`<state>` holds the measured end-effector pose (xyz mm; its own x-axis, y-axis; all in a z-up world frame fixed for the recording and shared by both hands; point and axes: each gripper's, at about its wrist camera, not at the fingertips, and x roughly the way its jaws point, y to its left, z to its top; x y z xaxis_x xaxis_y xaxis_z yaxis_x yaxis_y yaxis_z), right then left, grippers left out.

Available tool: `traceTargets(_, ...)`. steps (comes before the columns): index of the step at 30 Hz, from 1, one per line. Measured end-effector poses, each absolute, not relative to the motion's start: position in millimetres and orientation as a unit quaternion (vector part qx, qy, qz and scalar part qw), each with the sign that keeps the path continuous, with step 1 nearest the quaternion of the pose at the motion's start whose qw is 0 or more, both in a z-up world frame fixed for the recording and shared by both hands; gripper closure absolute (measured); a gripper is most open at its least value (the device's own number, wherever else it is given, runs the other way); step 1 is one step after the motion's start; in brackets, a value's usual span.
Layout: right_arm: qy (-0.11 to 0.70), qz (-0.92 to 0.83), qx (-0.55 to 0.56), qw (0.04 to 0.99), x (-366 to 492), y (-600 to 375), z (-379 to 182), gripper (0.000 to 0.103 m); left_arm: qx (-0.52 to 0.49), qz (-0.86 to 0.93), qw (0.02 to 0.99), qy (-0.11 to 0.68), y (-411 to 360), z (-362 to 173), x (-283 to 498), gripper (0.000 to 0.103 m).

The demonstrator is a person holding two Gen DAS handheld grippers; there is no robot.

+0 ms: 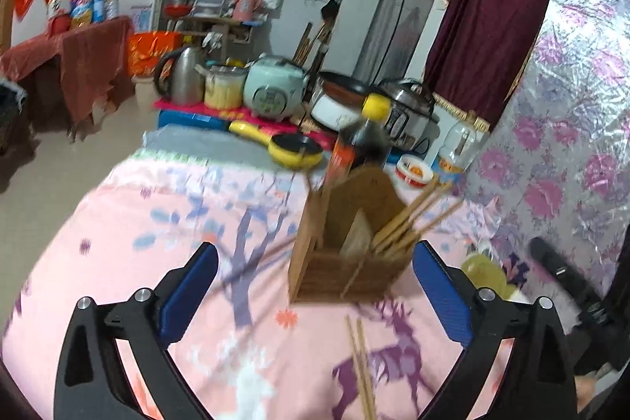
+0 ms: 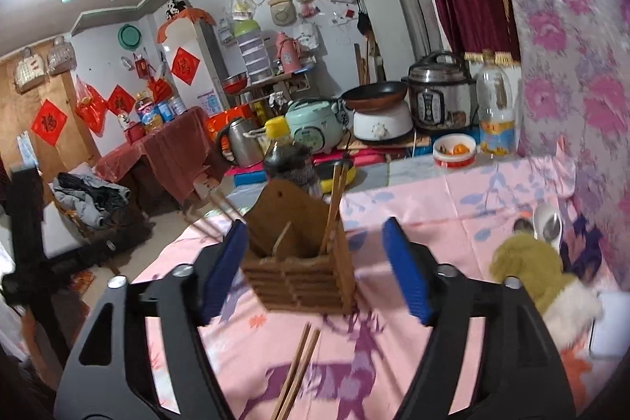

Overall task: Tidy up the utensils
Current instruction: 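Lower the chopsticks into the wooden holder and open both tools, then move both open tools back down to the last loose chopsticks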

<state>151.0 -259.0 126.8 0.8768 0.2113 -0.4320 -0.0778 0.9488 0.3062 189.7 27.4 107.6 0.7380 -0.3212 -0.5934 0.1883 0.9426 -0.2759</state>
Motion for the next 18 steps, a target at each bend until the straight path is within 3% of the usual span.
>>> traceTargets(5,0.248,0.091,0.140,0.954,105,-261,102,0.008,-0.089,-0.135,0.912,0.378,25,49,152,0.006)
traceTargets(12,0.306,0.046,0.119,0.943,97,-272,47,0.007,-0.093,-0.164,0.868,0.460,9,-22,147,0.006)
traceTargets(18,0.332,0.008,0.119,0.936,108,-283,37,0.007,-0.048,-0.176,0.846,0.501,-19,-47,160,0.006)
